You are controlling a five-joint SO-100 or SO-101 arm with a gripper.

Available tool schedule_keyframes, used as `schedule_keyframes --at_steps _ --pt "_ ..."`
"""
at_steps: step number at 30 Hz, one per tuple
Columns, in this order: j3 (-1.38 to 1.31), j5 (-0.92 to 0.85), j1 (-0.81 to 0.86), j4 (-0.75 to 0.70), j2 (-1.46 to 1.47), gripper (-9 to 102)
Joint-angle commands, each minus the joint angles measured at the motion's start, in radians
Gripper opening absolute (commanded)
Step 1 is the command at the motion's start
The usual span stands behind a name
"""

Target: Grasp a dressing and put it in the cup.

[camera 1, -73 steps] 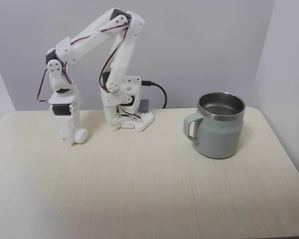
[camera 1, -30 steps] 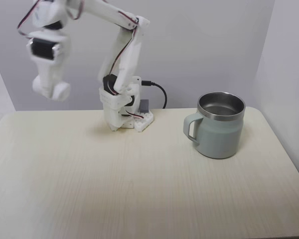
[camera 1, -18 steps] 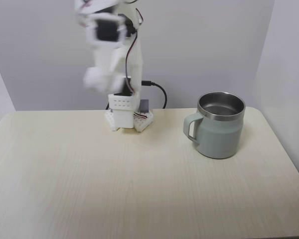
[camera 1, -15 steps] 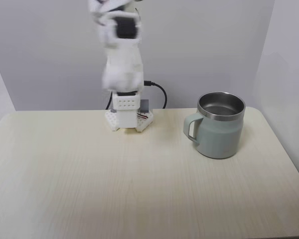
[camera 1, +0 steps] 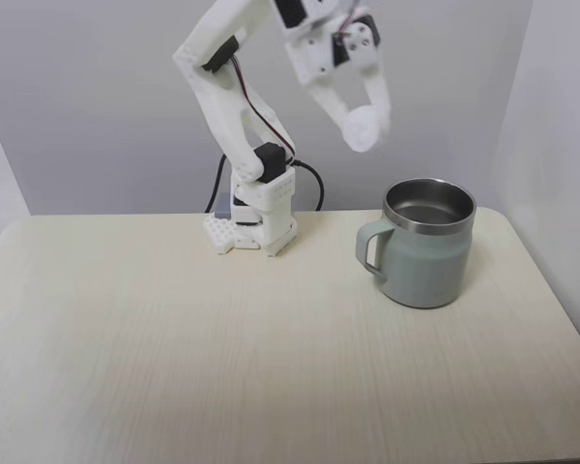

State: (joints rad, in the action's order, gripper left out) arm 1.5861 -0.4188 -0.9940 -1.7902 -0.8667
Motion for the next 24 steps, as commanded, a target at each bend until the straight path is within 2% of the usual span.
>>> schedule_keyframes --at_steps 1,9,16,24 --pt "0.035 -0.009 -0.052 0.023 -0.072 0" --pt "0.067 0.017 -0.14 0.155 -0.27 0" --pt "0.127 0.043 -0.238 0.173 -0.462 0" --pt "0.094 0.052 -0.258 0.192 -0.491 4"
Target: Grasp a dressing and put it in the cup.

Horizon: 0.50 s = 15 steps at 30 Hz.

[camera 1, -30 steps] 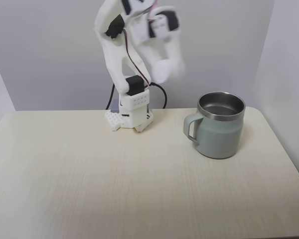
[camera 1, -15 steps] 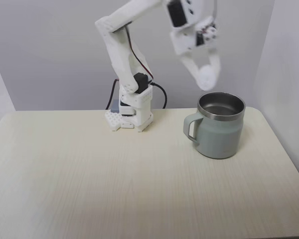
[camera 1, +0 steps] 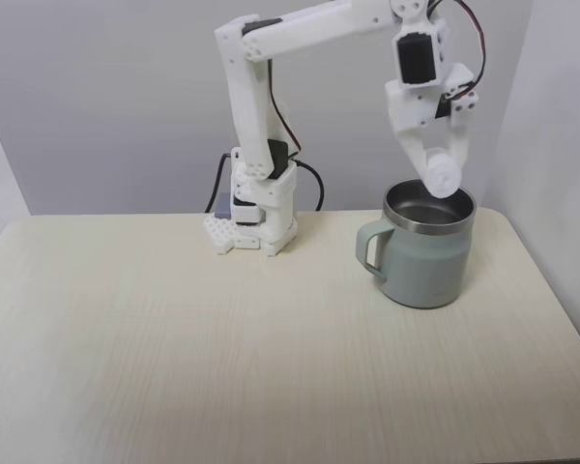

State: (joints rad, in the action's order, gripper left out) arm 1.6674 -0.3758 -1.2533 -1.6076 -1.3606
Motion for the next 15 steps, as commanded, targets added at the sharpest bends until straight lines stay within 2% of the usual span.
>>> schedule_keyframes --at_steps 1,7,15 --pt "0.009 0.011 0.002 0.009 0.006 8" --pt "-0.029 -0.006 -0.014 -0.02 0.017 25" --pt "-0.075 0.028 -0.017 0.005 0.078 27"
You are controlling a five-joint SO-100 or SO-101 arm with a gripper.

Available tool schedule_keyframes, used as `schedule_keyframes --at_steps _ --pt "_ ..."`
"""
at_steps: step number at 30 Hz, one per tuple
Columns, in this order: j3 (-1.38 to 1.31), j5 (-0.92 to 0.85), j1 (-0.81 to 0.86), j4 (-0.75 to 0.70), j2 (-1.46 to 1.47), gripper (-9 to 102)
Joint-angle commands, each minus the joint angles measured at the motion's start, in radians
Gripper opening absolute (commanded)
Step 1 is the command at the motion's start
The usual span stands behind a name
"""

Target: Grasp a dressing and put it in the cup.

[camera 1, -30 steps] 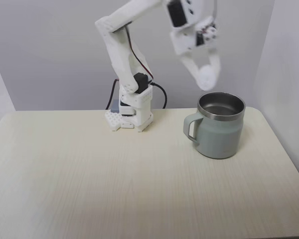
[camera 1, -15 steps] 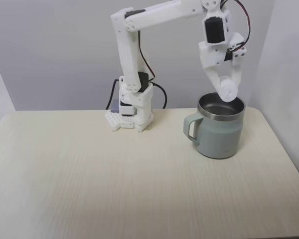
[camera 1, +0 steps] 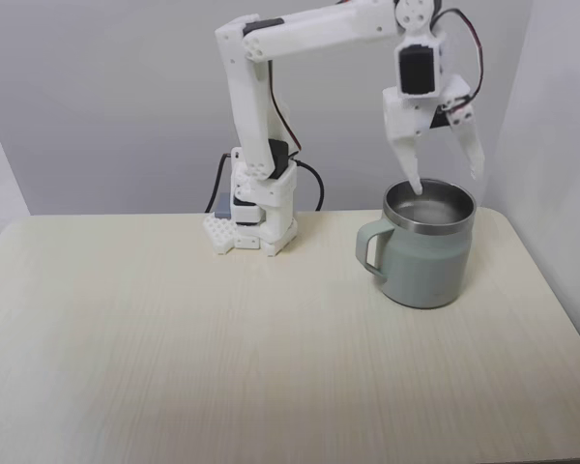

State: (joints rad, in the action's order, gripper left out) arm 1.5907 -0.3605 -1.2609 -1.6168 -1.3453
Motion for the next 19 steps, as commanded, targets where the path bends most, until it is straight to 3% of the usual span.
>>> schedule_keyframes --at_steps 1,7,19 --pt "0.014 0.012 -0.011 0.009 0.066 27" --pt "0.052 0.026 -0.008 -0.035 0.098 28" --pt "0.026 0.008 0.015 0.02 0.028 27"
